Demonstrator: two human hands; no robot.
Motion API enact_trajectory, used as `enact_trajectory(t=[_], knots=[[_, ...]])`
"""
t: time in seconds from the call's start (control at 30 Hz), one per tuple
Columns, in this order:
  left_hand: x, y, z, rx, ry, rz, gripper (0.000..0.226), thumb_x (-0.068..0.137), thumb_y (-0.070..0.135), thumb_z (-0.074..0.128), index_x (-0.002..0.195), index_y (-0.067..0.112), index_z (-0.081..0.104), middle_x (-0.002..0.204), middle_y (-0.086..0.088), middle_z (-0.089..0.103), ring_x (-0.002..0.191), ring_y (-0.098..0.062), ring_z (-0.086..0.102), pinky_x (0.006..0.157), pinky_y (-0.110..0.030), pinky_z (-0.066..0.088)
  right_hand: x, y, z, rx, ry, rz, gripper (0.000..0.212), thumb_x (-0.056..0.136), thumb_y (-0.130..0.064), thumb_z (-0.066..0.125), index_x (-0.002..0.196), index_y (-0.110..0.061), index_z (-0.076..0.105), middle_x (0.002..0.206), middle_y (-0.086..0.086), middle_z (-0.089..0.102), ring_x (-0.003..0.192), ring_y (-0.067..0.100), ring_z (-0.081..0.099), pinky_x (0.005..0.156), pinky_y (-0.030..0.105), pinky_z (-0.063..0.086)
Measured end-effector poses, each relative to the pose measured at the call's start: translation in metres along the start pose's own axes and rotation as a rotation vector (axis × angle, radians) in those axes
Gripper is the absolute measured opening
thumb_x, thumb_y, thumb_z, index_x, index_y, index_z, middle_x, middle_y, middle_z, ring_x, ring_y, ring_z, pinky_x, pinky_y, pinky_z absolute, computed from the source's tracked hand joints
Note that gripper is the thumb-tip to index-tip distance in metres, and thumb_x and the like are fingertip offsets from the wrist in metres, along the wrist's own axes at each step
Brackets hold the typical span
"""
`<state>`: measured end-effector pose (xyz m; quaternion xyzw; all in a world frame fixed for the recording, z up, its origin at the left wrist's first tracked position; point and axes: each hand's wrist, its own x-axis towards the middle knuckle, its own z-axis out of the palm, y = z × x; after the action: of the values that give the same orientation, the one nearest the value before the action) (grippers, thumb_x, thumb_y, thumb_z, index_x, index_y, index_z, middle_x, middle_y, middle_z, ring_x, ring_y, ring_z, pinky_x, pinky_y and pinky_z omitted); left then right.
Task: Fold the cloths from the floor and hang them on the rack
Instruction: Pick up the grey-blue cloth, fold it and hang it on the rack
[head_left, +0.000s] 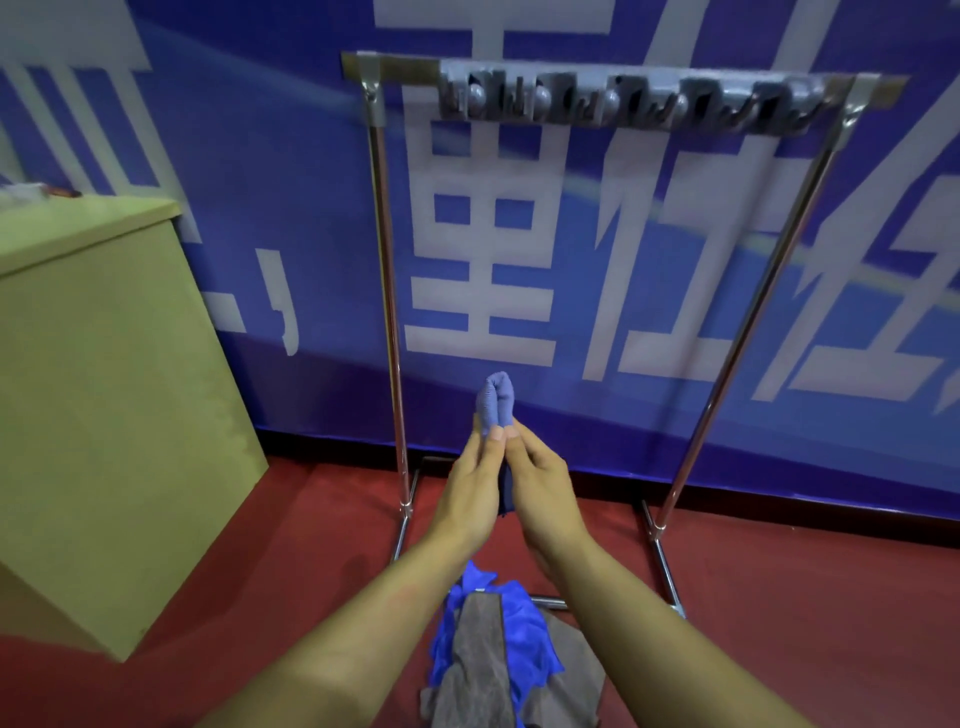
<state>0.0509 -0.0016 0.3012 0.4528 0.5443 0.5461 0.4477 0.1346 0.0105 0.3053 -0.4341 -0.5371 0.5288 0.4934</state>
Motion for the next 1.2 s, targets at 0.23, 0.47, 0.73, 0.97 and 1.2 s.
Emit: enact_trajectory(t=[0.23, 0.47, 0.73, 0.97, 1.2], knots=[[-0.004, 0.079, -0.009, -0.017, 0.052, 0.118, 0.041, 0.105, 0.044, 0.040, 0.143, 0.035, 0.052, 0.135, 0.010, 0.065, 0.122, -0.001, 0.060, 0.108, -0.029, 0.044, 0.002, -0.080, 0.019, 0.016, 0.074, -0.090, 0.030, 0.104, -0.032, 0.052, 0.099, -0.013, 0.074, 0.096, 0.011, 0.077, 0.093, 0.022, 0.074, 0.085, 0.041, 0.057], [0.017, 0.165, -0.034, 0.224, 0.036, 0.249, 0.046, 0.102, 0.036, 0.048, 0.147, 0.030, 0.045, 0.128, 0.006, 0.067, 0.112, -0.008, 0.064, 0.097, -0.029, 0.051, 0.028, -0.174, 0.023, -0.198, -0.011, -0.291, 0.031, 0.107, -0.023, 0.045, 0.083, -0.016, 0.062, 0.068, -0.004, 0.065, 0.057, -0.003, 0.058, 0.055, 0.015, 0.045], [0.100, 0.262, -0.058, 0.389, 0.304, 0.536, 0.038, 0.109, 0.026, 0.032, 0.145, 0.032, 0.042, 0.124, 0.013, 0.053, 0.094, -0.002, 0.051, 0.068, -0.014, 0.039, 0.123, -0.249, 0.029, -0.527, 0.217, -0.590, 0.025, 0.107, -0.024, 0.043, 0.123, -0.020, 0.062, 0.096, -0.003, 0.068, 0.081, 0.014, 0.062, 0.062, 0.030, 0.047], [0.174, 0.283, -0.083, 0.536, 0.386, 0.539, 0.035, 0.108, 0.023, 0.032, 0.140, 0.028, 0.045, 0.114, 0.001, 0.060, 0.093, -0.017, 0.057, 0.069, -0.030, 0.043, 0.193, -0.260, 0.042, -0.627, 0.239, -0.586, 0.027, 0.107, -0.023, 0.043, 0.122, -0.018, 0.064, 0.093, -0.003, 0.065, 0.073, 0.009, 0.056, 0.054, 0.016, 0.035], [0.197, 0.233, -0.079, 0.627, 0.258, 0.380, 0.027, 0.106, 0.016, 0.032, 0.127, 0.018, 0.048, 0.093, -0.009, 0.060, 0.074, -0.024, 0.056, 0.056, -0.036, 0.043, 0.213, -0.229, 0.047, -0.744, 0.255, -0.495, 0.029, 0.105, -0.013, 0.039, 0.120, -0.015, 0.064, 0.096, 0.011, 0.069, 0.076, 0.026, 0.059, 0.051, 0.027, 0.034]])
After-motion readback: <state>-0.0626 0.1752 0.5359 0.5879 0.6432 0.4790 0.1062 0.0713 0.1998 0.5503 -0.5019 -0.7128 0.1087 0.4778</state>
